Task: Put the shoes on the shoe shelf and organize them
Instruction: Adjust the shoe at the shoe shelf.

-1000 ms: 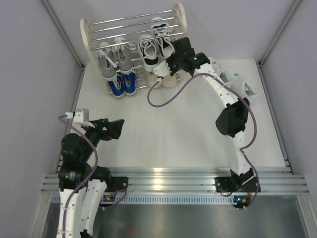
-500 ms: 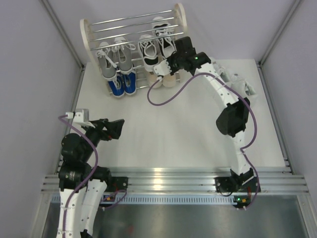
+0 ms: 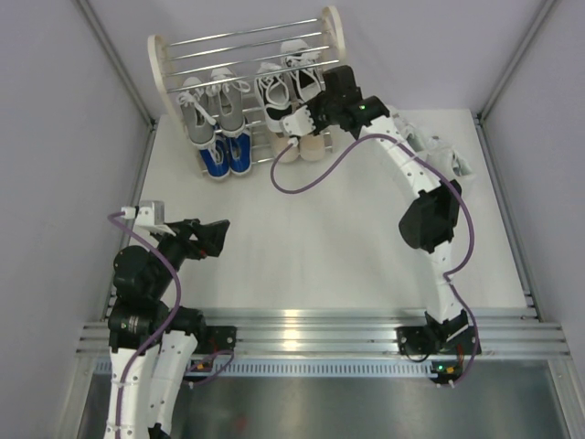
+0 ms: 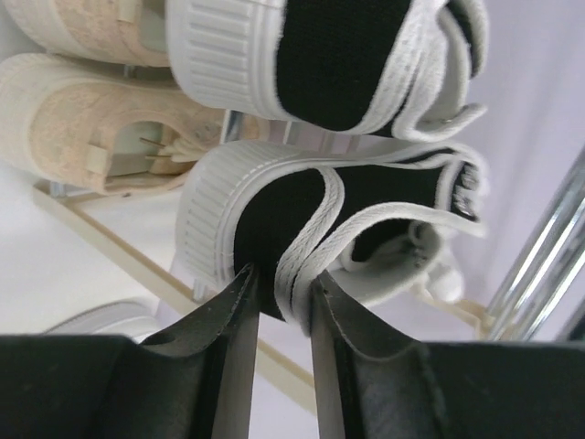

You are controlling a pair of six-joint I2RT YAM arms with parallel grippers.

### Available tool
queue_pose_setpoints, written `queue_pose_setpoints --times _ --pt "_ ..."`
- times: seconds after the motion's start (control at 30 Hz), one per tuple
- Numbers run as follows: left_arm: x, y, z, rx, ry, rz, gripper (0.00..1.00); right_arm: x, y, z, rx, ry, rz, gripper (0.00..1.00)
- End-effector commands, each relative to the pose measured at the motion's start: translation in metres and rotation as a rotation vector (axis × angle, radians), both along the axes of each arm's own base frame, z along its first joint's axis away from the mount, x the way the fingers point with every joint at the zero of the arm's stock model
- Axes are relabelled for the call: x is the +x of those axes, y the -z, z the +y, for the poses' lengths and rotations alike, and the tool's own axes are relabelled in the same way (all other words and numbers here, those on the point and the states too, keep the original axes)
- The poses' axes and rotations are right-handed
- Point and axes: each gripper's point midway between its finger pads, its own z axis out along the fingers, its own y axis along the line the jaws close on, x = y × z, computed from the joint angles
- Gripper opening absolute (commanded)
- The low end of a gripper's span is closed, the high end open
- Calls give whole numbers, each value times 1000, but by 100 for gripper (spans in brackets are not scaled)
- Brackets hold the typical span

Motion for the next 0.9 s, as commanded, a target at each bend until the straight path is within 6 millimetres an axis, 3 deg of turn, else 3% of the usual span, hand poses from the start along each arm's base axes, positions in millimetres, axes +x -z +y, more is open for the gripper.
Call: queue_pose_setpoints --times 0.0,0.1,0.4,0.5,0.53,0.57,0.73,0.8,0.87 --pt "0 -4 -1 2 9 -31 98 6 -49 11 101 -39 -134 28" --pt "0 -4 -2 -1 11 -29 98 4 -50 11 106 -40 -134 37" --pt "-1 -5 -2 -6 12 -33 98 1 -54 10 128 -33 -135 51" --pt "-1 -4 -2 -7 12 -31 98 -4 -64 9 156 -37 -140 62" --pt "-1 -4 -2 -10 13 -28 98 -9 -73 9 185 -40 -140 73" --pt "0 -4 -2 -11 12 -29 98 -12 -77 9 197 -43 -137 76" --pt "0 -7 -5 -27 22 -34 98 -38 -91 7 221 -73 -114 83" --pt "-1 -9 -5 -34 23 -38 98 -44 -80 7 208 -79 -89 85" --pt "-2 -11 -6 -42 26 -39 98 -53 -86 5 219 -84 -87 86"
